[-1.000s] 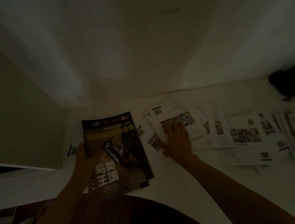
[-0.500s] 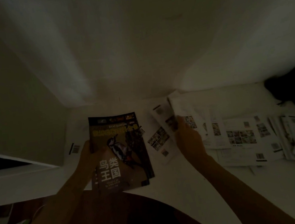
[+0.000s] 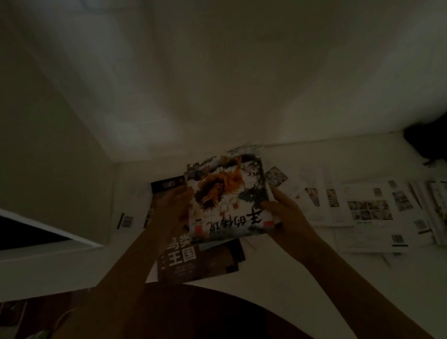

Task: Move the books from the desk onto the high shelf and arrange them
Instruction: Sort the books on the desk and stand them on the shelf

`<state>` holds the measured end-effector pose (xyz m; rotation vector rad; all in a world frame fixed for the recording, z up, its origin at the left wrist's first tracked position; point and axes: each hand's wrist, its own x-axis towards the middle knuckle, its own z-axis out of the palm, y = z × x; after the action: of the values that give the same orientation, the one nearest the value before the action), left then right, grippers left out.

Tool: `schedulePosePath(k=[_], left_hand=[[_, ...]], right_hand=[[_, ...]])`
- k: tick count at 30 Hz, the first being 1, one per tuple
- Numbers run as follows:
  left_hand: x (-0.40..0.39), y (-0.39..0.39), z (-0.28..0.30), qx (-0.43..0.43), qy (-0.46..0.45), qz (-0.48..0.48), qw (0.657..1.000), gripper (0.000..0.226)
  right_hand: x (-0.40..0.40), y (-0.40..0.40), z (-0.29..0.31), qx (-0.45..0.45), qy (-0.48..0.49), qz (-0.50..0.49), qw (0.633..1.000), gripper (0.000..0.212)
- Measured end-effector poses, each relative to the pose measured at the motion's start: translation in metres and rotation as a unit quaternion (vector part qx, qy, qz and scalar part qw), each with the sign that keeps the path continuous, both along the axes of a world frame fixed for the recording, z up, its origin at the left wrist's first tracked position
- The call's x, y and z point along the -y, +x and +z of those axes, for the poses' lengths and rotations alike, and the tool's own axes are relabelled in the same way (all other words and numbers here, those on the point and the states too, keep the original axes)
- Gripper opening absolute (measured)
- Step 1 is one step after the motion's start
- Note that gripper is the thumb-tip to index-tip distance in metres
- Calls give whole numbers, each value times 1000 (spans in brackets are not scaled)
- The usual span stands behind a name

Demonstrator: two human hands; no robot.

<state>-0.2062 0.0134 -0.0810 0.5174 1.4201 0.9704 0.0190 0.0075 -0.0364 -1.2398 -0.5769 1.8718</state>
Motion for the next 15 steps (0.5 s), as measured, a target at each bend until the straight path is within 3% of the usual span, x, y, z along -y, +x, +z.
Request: schedulePosePath(k=[2,4,7,8,11,13,15], left_hand=[[4,-7,-7,5,8,37,999,33],[10,-14,-16,34,20,85,996,38],[23,-11,-28,131,52,100,985,57],[29,-8,-28,128,46,94,986,53],[48,-4,-29,74,-7,62,995,35],[57,-15,-31,-11,-17,102,995,27],[61,-36,-30,-100,-14,191,976,32]], right_hand=[[1,-6,-10,-14,-16,-37,999,34],[5,-18,-22,-52,-28,-57,997,19],[20,-41,-43,28,10,43,999,41],[26,-52,-49,48,11,49,998,40],[30,-66,-62,29,-54,3,998,41],[15,-60,-64,117,-31,25,992,48],[-10,-49,-52,221,22,129,966,55]])
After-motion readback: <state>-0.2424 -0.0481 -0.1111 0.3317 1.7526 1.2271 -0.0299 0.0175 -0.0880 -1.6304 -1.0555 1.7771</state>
